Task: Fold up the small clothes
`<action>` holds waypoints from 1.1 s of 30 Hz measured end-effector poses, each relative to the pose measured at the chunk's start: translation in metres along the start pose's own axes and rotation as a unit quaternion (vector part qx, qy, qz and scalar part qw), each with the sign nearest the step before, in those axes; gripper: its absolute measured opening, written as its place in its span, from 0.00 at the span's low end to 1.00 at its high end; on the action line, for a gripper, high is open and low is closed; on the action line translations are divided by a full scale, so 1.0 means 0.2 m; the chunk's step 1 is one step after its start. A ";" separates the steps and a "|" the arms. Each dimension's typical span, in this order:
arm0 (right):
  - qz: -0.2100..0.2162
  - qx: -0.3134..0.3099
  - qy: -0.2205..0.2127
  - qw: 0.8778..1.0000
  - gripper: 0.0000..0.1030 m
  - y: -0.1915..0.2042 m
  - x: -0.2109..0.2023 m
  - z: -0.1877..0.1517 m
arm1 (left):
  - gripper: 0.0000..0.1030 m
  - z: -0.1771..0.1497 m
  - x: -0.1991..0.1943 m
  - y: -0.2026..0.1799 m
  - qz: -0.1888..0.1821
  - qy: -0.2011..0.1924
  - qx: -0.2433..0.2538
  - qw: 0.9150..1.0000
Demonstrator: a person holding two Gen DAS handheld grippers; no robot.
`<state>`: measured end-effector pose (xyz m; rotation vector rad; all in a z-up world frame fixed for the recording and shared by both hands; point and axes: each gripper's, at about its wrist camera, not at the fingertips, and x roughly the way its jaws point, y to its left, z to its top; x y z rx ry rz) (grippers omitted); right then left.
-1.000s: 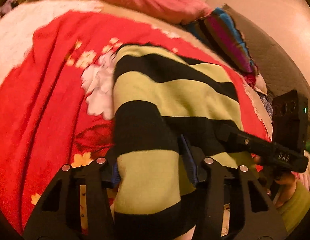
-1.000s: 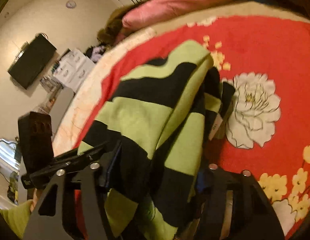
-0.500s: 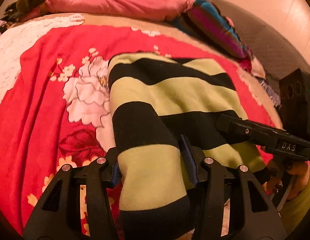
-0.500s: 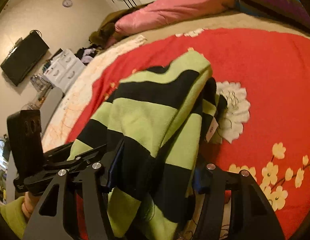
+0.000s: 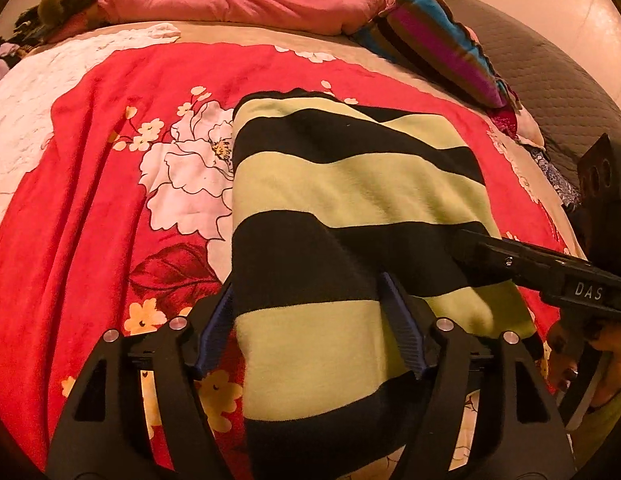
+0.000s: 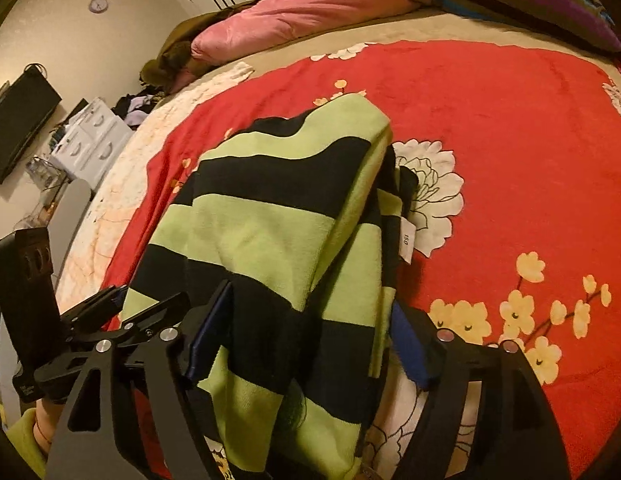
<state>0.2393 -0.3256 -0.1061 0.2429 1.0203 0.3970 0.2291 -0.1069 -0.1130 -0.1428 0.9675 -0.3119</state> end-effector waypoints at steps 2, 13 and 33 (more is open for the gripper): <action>-0.004 0.000 0.002 1.000 0.71 0.00 0.00 0.00 | 0.62 0.00 0.00 0.00 0.001 0.001 -0.002 1.000; -0.016 0.004 -0.001 1.000 0.78 0.00 -0.02 0.01 | 0.69 -0.01 -0.02 0.03 0.004 0.003 -0.011 1.000; -0.032 0.010 -0.012 0.999 0.90 -0.02 -0.07 0.05 | 0.87 -0.01 -0.07 0.09 0.018 -0.002 -0.026 0.999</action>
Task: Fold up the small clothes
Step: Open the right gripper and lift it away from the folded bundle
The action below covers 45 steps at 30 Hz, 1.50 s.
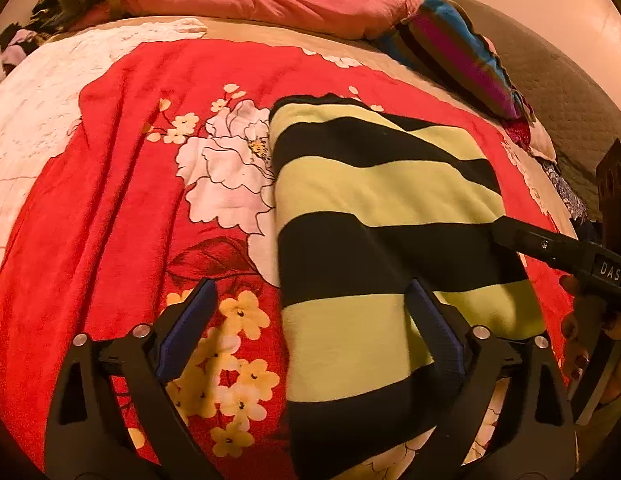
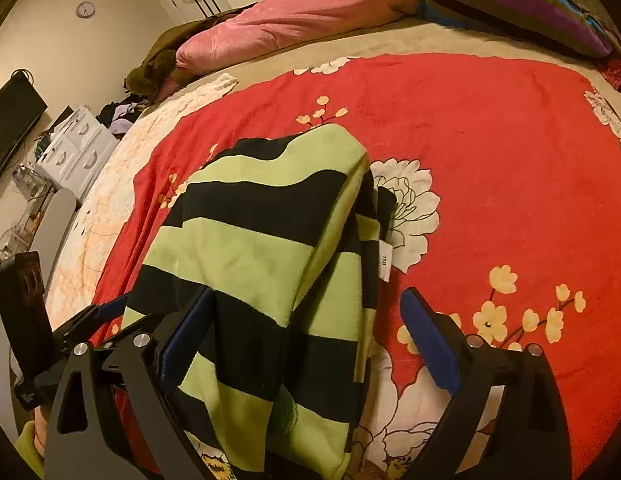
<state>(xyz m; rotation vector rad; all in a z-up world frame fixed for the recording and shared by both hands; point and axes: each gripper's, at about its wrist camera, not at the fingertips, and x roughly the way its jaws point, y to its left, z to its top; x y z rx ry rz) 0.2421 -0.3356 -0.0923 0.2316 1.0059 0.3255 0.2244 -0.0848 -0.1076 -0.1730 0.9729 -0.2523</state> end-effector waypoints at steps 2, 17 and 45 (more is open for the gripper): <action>-0.003 0.002 0.000 1.000 0.90 0.00 0.00 0.00 | 0.89 0.00 -0.01 0.01 0.003 -0.001 -0.002 1.000; -0.024 0.000 -0.007 1.000 0.96 0.01 -0.06 0.00 | 0.91 0.00 -0.03 0.03 0.020 -0.002 -0.005 1.000; -0.034 -0.027 -0.074 0.996 0.96 0.11 -0.37 -0.04 | 0.91 0.00 -0.29 -0.02 0.051 -0.056 -0.010 0.997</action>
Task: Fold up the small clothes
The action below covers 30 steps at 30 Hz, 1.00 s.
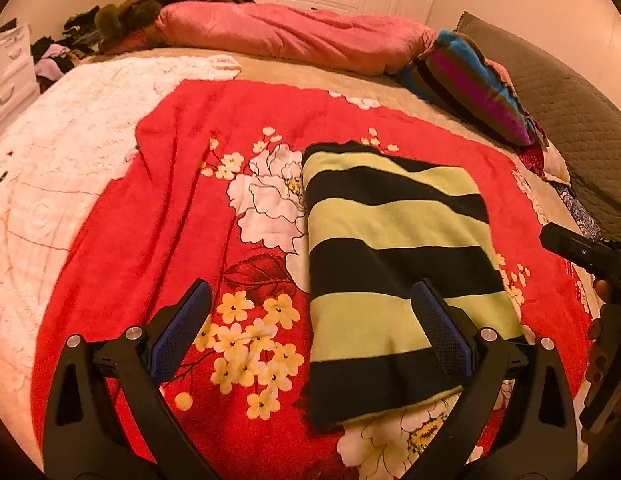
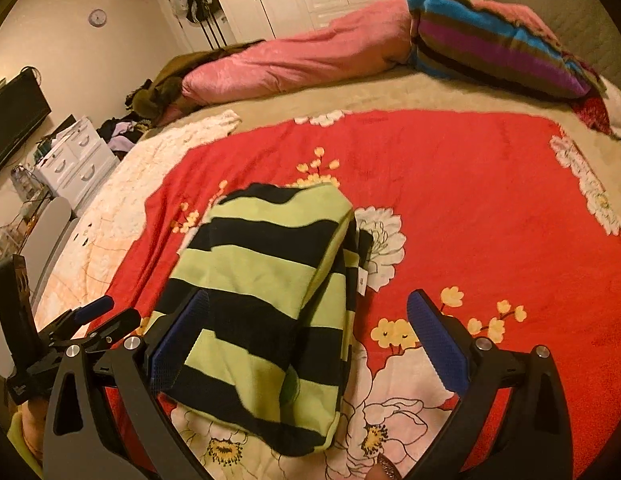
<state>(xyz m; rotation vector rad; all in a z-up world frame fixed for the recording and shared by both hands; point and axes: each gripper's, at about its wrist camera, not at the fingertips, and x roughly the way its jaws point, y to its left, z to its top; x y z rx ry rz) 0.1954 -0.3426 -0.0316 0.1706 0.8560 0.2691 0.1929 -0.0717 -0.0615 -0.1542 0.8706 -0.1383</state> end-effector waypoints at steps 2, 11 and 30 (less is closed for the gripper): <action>-0.002 -0.007 -0.013 1.000 0.96 0.02 -0.06 -0.01 | 0.91 -0.01 -0.05 -0.01 0.006 -0.007 0.004 1.000; -0.015 -0.036 -0.079 0.996 0.96 0.08 -0.33 -0.10 | 0.91 -0.07 -0.27 -0.07 0.030 -0.040 0.023 0.999; -0.038 -0.053 -0.042 0.997 0.96 0.23 -0.60 -0.48 | 0.91 -0.30 -0.61 -0.13 0.030 -0.023 0.035 0.999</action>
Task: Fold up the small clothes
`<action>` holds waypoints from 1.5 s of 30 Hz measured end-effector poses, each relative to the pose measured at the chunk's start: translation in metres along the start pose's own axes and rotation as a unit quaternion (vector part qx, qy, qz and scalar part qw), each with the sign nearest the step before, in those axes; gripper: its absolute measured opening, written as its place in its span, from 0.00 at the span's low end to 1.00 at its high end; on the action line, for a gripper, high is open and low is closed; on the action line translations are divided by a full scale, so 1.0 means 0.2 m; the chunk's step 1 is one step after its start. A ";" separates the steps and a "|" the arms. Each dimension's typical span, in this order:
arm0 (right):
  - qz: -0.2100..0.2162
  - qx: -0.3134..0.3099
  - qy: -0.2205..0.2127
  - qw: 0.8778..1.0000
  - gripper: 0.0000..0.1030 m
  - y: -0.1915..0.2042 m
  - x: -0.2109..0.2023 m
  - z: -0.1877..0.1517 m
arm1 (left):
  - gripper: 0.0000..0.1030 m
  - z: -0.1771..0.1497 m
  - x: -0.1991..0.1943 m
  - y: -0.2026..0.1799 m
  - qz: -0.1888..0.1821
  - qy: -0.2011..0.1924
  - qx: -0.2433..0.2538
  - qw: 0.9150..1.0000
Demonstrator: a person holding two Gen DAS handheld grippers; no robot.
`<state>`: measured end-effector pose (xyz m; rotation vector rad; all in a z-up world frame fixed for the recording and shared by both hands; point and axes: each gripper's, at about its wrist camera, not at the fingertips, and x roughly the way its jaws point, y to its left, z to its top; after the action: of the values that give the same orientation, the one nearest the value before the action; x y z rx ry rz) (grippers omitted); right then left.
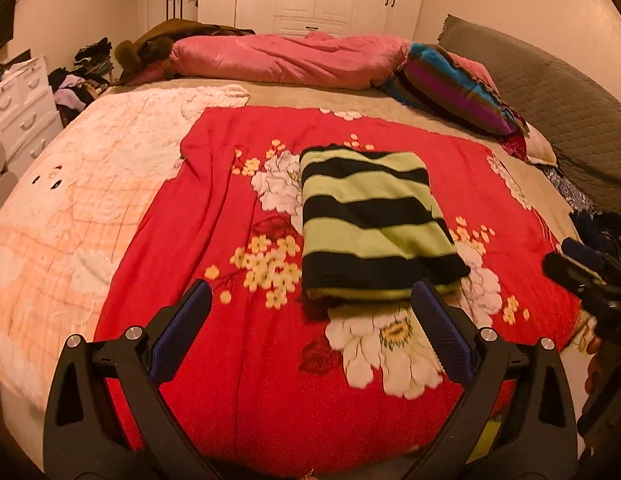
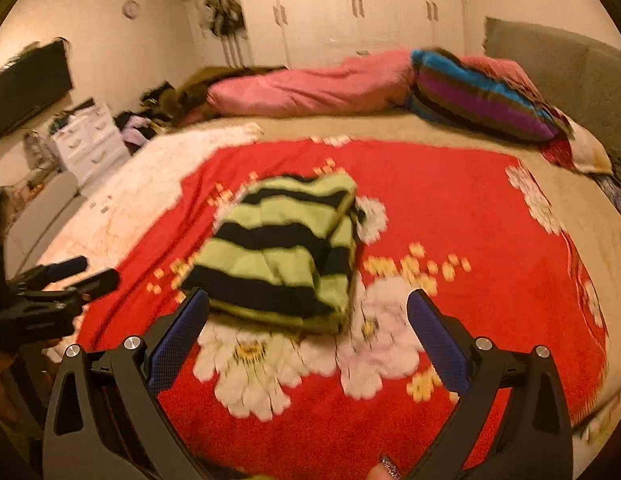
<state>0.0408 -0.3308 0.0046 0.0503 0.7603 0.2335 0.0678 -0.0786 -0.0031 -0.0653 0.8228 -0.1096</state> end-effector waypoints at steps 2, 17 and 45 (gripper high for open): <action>-0.008 0.015 0.014 1.000 0.96 0.00 0.01 -0.04 | 0.91 -0.03 -0.02 0.00 0.004 0.003 0.003 1.000; -0.035 0.006 0.033 0.999 0.96 0.07 0.00 -0.21 | 0.91 -0.15 -0.02 0.03 0.006 0.028 -0.009 1.000; -0.037 0.014 0.034 0.999 0.96 0.09 -0.02 -0.22 | 0.91 -0.15 -0.02 0.03 0.014 0.031 -0.007 0.999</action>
<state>0.0048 -0.3159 -0.0223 0.0401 0.8325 0.1541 0.0434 -0.0724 -0.0206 -0.0639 0.8863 -0.0799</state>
